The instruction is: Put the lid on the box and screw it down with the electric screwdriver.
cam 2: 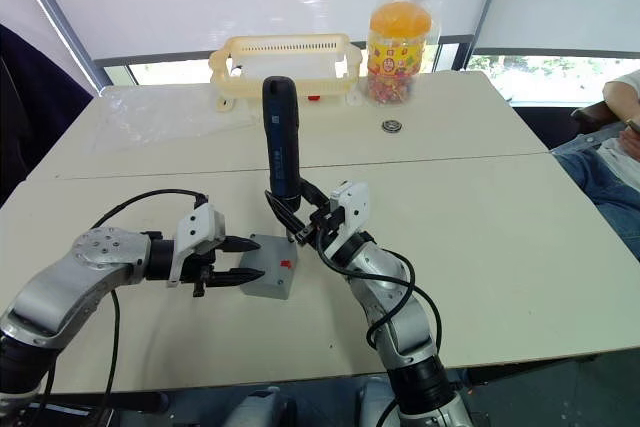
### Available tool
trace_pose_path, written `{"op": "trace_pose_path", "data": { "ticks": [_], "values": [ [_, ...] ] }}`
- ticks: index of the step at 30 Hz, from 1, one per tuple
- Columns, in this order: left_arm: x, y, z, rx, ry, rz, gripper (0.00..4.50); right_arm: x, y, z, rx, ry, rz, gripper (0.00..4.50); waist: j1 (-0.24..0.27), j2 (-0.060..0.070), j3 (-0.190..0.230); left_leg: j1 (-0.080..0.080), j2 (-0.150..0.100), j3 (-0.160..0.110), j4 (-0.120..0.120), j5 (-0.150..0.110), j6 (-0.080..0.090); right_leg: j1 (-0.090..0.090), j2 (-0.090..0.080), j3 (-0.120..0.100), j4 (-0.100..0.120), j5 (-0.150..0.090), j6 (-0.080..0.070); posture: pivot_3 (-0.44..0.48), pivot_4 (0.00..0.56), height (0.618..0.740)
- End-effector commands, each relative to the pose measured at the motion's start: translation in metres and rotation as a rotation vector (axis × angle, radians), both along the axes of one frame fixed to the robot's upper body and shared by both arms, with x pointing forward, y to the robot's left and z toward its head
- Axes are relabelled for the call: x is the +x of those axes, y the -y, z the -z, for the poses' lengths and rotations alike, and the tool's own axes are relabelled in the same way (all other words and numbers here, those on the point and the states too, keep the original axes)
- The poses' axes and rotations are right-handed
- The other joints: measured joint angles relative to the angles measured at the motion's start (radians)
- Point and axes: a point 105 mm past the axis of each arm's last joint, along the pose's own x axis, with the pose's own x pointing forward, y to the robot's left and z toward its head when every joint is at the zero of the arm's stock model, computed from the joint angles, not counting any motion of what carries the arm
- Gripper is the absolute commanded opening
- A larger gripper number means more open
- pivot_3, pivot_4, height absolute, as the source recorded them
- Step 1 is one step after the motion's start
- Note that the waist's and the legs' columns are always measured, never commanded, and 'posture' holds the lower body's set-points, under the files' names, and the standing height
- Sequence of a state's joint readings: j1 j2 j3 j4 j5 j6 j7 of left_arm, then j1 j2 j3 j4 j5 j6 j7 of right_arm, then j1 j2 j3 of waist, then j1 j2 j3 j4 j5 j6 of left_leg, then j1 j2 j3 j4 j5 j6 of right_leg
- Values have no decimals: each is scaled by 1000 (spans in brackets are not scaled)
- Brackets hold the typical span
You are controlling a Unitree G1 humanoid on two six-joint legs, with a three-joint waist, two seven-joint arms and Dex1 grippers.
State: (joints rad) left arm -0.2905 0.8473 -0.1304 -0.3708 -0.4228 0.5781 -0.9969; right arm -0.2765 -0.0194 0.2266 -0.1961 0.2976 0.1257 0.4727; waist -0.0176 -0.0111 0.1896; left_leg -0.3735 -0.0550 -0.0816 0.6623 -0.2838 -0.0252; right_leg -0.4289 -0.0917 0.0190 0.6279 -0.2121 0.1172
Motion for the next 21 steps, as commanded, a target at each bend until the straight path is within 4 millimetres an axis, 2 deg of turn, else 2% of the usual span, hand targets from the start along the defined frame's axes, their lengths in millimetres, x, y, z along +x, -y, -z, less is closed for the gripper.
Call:
{"op": "trace_pose_path", "data": {
  "ticks": [1, 21],
  "values": [
    [-2, -4, 12, 32, -49, -15, 2470, -7, 2, -33, 78, 98, -5, 1793, 0, 0, 0, 0, 0, 0, 0, 0, 0, 0, 0, 0, 0, 0, 0, 0, 150, 740],
    [-4, -1, 10, 35, -48, -1, 2470, -4, 5, -28, 65, 90, 12, 1793, 0, 0, 0, 0, 0, 0, 0, 0, 0, 0, 0, 0, 0, 0, 0, 0, 150, 740]
  ]
}}
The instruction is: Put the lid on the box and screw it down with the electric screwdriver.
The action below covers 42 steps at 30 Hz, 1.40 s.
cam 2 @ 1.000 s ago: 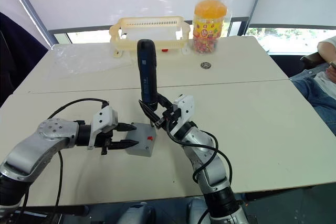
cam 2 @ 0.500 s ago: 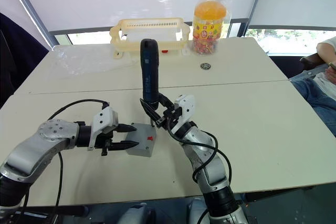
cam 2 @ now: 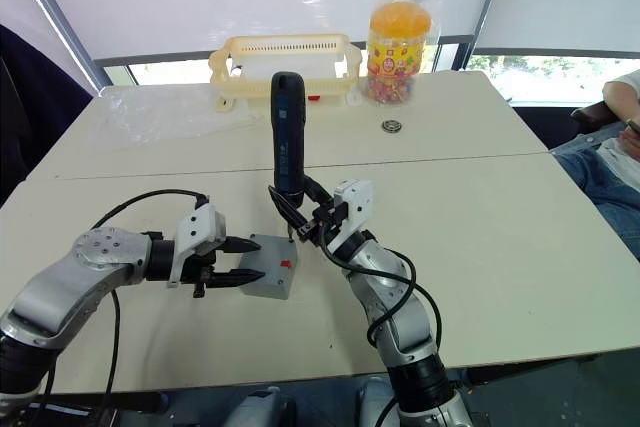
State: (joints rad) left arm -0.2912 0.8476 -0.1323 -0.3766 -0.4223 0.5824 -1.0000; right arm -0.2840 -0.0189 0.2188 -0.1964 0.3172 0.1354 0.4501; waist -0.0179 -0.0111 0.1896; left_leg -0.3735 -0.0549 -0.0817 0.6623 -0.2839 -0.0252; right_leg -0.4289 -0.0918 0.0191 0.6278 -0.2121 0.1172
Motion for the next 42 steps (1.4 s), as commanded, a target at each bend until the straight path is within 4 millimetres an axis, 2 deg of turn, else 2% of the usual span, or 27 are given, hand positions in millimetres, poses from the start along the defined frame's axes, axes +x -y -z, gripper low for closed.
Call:
{"op": "trace_pose_path", "data": {
  "ticks": [1, 10, 35, 42],
  "values": [
    [-3, -2, 11, 32, -47, -8, 2470, -6, 2, -26, 45, 103, -1, 1793, 0, 0, 0, 0, 0, 0, 0, 0, 0, 0, 0, 0, 0, 0, 0, 0, 150, 740],
    [-3, -2, 12, 34, -52, -9, 2470, -10, 2, -36, 79, 115, -11, 1793, 0, 0, 0, 0, 0, 0, 0, 0, 0, 0, 0, 0, 0, 0, 0, 0, 150, 740],
    [-2, -4, 10, 36, -51, -20, 2470, -7, -3, -6, 6, 75, -5, 1793, 0, 0, 0, 0, 0, 0, 0, 0, 0, 0, 0, 0, 0, 0, 0, 0, 150, 740],
    [-2, -4, 10, 36, -51, -23, 2470, -7, -5, -5, 11, 69, -15, 1793, 0, 0, 0, 0, 0, 0, 0, 0, 0, 0, 0, 0, 0, 0, 0, 0, 150, 740]
  ]
}}
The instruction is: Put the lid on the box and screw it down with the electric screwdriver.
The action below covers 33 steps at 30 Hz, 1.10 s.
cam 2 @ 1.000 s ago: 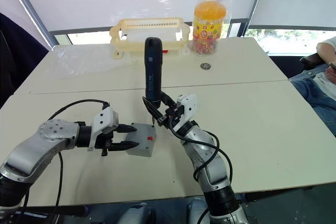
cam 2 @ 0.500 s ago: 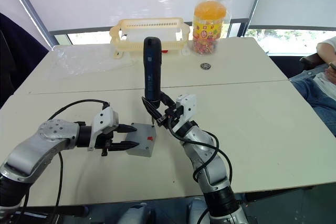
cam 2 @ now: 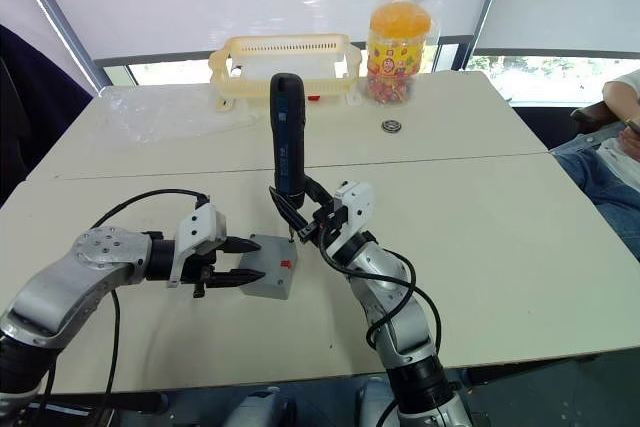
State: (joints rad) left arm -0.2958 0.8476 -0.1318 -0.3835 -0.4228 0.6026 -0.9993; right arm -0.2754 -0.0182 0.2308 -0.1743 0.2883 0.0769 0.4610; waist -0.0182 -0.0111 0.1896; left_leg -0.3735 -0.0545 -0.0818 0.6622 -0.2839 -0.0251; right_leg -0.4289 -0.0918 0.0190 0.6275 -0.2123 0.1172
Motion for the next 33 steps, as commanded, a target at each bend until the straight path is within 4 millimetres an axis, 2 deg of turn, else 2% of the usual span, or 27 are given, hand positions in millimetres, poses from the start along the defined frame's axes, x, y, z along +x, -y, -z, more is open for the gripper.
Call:
{"op": "trace_pose_path", "data": {
  "ticks": [1, 17, 25, 33],
  "values": [
    [-2, -4, 10, 33, -43, -19, 2470, -6, -5, -7, 24, 35, -24, 1793, 0, 0, 0, 0, 0, 0, 0, 0, 0, 0, 0, 0, 0, 0, 0, 0, 150, 740],
    [-2, -5, 12, 33, -47, -19, 2470, -10, -8, -7, 0, 52, -43, 1793, 0, 0, 0, 0, 0, 0, 0, 0, 0, 0, 0, 0, 0, 0, 0, 0, 150, 740],
    [-1, -5, 10, 32, -43, -22, 2470, -9, -8, 9, -114, 89, -38, 1793, -1, 0, 0, 0, 0, 0, 0, 0, 0, 0, 0, 0, 0, 0, 0, 0, 150, 740],
    [-2, -6, 12, 42, -48, -20, 2470, -1, -2, 19, -143, 72, -19, 1793, 0, 0, 0, 1, 0, 0, 0, 0, 0, 1, 0, 0, -1, 0, 0, 0, 150, 740]
  ]
}}
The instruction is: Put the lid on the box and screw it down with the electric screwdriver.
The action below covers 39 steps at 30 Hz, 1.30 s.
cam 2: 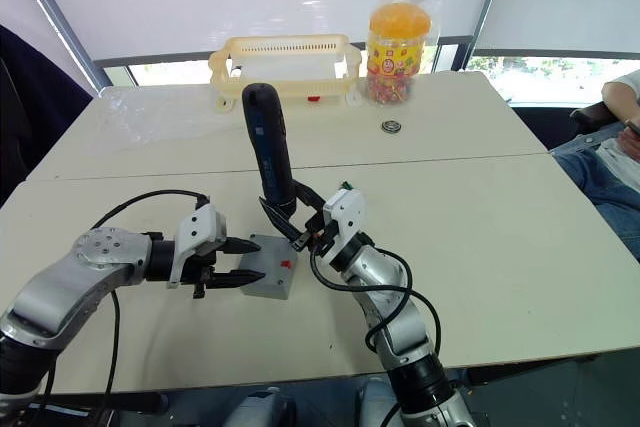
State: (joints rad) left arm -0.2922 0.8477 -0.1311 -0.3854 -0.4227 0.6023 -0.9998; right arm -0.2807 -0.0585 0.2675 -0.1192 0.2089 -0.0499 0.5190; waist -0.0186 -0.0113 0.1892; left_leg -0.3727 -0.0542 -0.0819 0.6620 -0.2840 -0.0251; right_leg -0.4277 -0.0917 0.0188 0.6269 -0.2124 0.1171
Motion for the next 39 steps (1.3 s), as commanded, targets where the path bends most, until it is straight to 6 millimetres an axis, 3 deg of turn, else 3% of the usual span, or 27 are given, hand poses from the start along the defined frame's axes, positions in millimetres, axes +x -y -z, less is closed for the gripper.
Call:
{"op": "trace_pose_path", "data": {
  "ticks": [1, 39],
  "values": [
    [-1, -6, 12, 43, -47, -21, 2470, 4, 3, 14, -41, -41, 14, 1793, 0, 0, 0, 0, 0, 0, 0, 0, 0, 0, 0, 0, 0, 0, 0, 0, 150, 740],
    [-9, -10, 26, 68, -70, -25, 2470, 2, 4, 51, -171, -123, -27, 1793, 1, 1, -22, 4, 1, -1, -3, 0, 1, 5, 0, -1, -4, -3, -3, 0, 150, 740]
  ]
}}
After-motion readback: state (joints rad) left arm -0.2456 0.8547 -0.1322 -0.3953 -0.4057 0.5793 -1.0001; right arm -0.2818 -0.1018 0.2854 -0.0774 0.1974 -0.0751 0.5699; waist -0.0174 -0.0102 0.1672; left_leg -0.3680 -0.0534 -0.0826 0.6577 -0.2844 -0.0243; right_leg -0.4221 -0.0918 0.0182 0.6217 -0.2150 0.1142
